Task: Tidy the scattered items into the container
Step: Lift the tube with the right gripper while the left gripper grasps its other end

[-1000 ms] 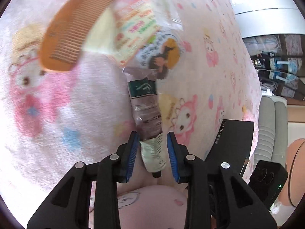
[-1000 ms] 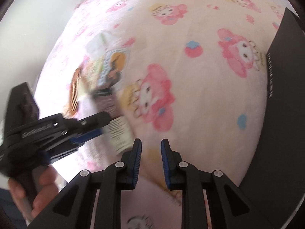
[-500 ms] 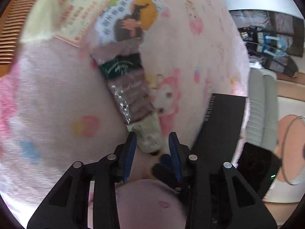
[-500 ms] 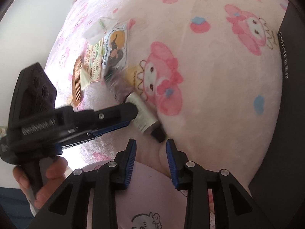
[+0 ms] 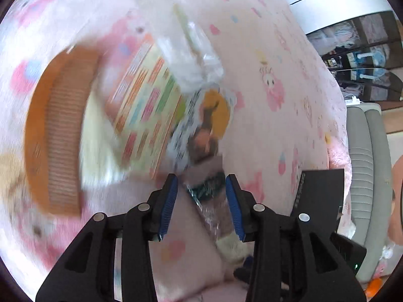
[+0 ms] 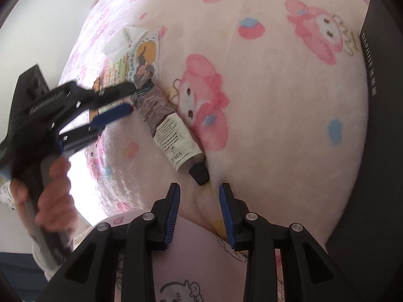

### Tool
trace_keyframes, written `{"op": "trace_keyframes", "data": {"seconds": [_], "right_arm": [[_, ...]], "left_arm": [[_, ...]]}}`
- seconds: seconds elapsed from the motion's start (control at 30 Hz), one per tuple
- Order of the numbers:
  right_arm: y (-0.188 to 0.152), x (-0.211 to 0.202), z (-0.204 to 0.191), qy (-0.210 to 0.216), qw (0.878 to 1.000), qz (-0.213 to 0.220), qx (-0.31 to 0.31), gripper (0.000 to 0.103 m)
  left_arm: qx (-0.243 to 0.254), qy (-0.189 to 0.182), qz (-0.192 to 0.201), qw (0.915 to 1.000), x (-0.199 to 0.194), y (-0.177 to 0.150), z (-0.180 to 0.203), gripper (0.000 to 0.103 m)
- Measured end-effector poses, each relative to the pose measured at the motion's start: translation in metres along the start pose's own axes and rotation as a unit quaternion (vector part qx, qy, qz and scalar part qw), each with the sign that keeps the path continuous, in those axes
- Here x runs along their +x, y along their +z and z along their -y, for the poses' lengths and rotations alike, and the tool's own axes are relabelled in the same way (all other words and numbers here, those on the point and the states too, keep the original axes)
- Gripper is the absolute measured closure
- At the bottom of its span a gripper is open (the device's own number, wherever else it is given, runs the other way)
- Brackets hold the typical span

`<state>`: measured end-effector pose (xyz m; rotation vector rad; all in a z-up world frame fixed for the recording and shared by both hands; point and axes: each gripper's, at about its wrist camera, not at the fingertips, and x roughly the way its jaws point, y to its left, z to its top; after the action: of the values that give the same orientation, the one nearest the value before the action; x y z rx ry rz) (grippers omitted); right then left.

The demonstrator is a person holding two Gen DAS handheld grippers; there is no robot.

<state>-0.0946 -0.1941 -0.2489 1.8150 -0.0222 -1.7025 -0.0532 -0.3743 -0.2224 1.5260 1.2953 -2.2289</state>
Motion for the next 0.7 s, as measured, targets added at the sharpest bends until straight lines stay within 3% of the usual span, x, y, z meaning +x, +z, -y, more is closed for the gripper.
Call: {"op": "trace_keyframes", "data": {"seconds": [0.3, 0.43, 0.57, 0.7], "right_arm": [[-0.013, -0.005, 0.004, 0.008, 1.000, -0.001, 0.001, 0.077], [-0.017, -0.006, 0.007, 0.004, 1.000, 0.002, -0.001, 0.082], [-0.018, -0.009, 0.008, 0.004, 1.000, 0.014, 0.007, 0.087], [-0.016, -0.017, 0.005, 0.010, 0.999, 0.033, 0.013, 0.088]], "left_arm": [[0.070, 0.016, 0.036, 0.9968, 0.014, 0.019, 0.036, 0.069], [0.082, 0.025, -0.002, 0.9963, 0.030, 0.023, 0.040, 0.070], [0.094, 0.052, -0.002, 0.9942, 0.023, 0.014, 0.039, 0.072], [0.088, 0.001, -0.035, 0.9955, 0.006, -0.002, 0.032, 0.073]]}}
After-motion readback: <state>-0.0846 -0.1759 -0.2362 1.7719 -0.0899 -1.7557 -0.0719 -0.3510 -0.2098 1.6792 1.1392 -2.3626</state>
